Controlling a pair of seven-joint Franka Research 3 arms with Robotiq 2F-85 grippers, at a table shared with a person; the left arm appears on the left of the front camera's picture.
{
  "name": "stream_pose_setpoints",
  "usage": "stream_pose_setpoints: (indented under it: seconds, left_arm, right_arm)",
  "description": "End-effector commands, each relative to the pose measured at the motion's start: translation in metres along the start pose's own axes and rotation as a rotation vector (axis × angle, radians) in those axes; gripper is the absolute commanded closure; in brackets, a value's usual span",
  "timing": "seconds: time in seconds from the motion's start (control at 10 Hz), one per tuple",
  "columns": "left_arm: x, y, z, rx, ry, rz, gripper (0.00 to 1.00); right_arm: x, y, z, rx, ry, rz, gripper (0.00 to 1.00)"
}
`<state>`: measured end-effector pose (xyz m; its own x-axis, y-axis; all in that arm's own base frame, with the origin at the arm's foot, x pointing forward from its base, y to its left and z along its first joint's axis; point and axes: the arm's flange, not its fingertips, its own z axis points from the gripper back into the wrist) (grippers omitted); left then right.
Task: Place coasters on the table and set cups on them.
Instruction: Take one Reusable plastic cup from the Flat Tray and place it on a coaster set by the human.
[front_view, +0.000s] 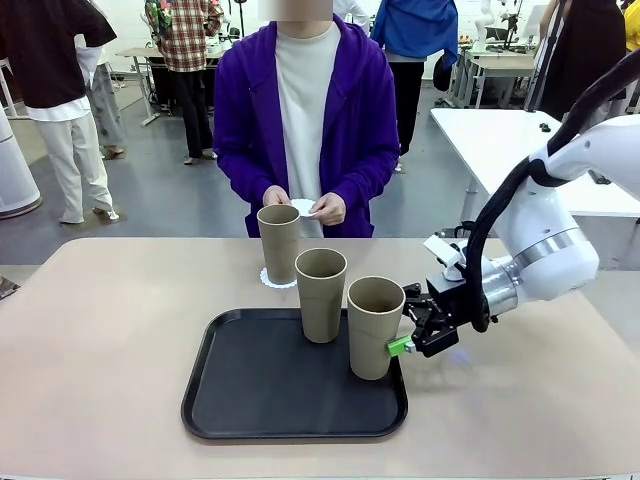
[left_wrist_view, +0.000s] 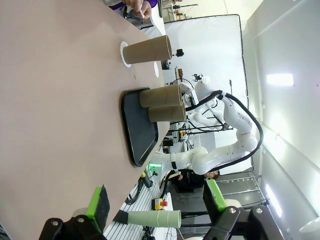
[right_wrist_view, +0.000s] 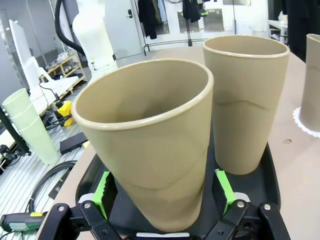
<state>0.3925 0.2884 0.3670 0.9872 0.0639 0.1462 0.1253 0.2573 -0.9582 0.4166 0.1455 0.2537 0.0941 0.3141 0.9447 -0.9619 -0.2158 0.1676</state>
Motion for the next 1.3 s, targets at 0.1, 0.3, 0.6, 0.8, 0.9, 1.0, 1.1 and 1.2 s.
stream_pose_setpoints:
  seconds: [0.1,0.3,0.6,0.8,0.9,1.0,1.1,1.2]
  left_arm:
    - [0.0,-0.002,0.002,0.004,-0.003,0.003,0.0]
    - [0.0,-0.002,0.002,0.004,-0.003,0.003,0.0]
    - [0.0,-0.002,0.002,0.004,-0.003,0.003,0.0]
    - [0.0,-0.002,0.002,0.004,-0.003,0.003,0.0]
    - [0.0,-0.002,0.002,0.004,-0.003,0.003,0.0]
    - [0.0,-0.002,0.002,0.004,-0.003,0.003,0.0]
    - [0.0,-0.002,0.002,0.004,-0.003,0.003,0.0]
    - [0.0,-0.002,0.002,0.004,-0.003,0.003,0.0]
  right_arm:
    - [0.001,-0.012,-0.016,0.023,-0.003,-0.004,0.0]
    - [0.002,-0.013,-0.02,0.031,0.005,-0.007,0.0]
    - [0.003,-0.013,-0.028,0.059,-0.006,-0.014,0.0]
    - [0.004,-0.014,-0.032,0.051,-0.017,-0.01,0.0]
    - [0.003,-0.013,-0.03,0.046,-0.021,0.0,0.59]
    - [0.002,-0.014,-0.029,0.045,-0.026,-0.004,0.59]
    - [0.001,-0.013,-0.028,0.042,-0.025,-0.005,1.0]
    - [0.003,-0.009,-0.023,-0.006,0.006,-0.015,0.65]
